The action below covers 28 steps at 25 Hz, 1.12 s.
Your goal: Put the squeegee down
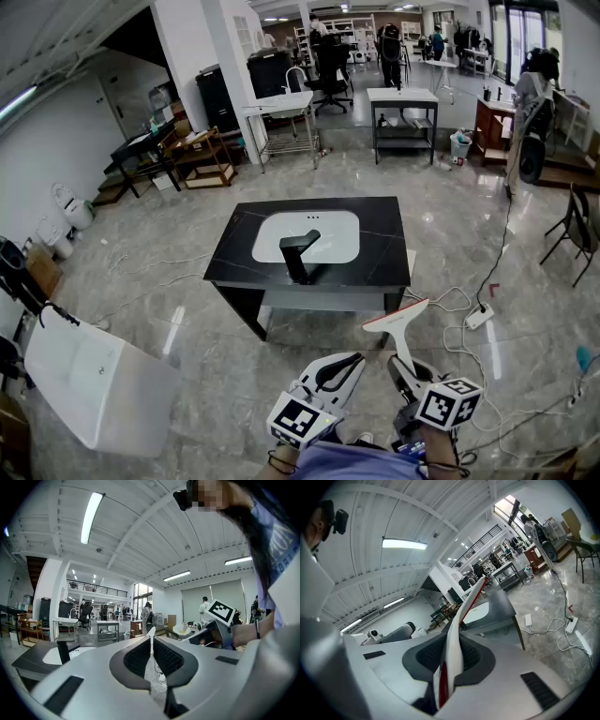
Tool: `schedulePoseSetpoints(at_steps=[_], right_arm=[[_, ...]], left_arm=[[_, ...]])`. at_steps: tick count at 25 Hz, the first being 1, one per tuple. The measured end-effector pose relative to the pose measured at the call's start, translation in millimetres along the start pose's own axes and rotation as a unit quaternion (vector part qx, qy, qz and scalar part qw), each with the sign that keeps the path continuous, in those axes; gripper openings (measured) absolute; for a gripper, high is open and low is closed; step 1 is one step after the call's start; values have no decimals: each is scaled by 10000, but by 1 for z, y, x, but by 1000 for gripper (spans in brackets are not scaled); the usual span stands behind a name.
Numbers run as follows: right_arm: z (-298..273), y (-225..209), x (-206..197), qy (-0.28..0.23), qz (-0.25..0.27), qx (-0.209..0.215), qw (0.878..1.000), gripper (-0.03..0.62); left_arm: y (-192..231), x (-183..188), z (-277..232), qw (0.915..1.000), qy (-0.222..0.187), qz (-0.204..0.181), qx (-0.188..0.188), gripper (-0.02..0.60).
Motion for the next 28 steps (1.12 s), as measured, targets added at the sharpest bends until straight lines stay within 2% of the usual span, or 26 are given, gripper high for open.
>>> schedulePoseSetpoints(at_steps=[9, 18, 23, 28], right_arm=[[7, -9, 5, -29, -25, -25, 10000, 55], [1, -19, 12, -99, -145, -46, 9998, 55], [-13, -30, 19, -150, -227, -138, 9995, 55], [-35, -52, 38, -145, -251, -320, 9991, 55]], left_arm=[[-10, 2, -10, 9998, 97, -112, -100, 26], [-2, 3, -16, 9996, 209, -169, -130, 25], [13, -6, -28, 9994, 246, -101, -219, 26], [42, -16, -61, 9993, 194, -34, -322, 26]])
Point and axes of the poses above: the fingertips, and each gripper's own axes: z backward along the fingers, y to its left, x out of its top, the point moved 7 cm from there along z, backward along the fingers, and after that the axes turned 7 degrees about -z, right-handed, at the moved point
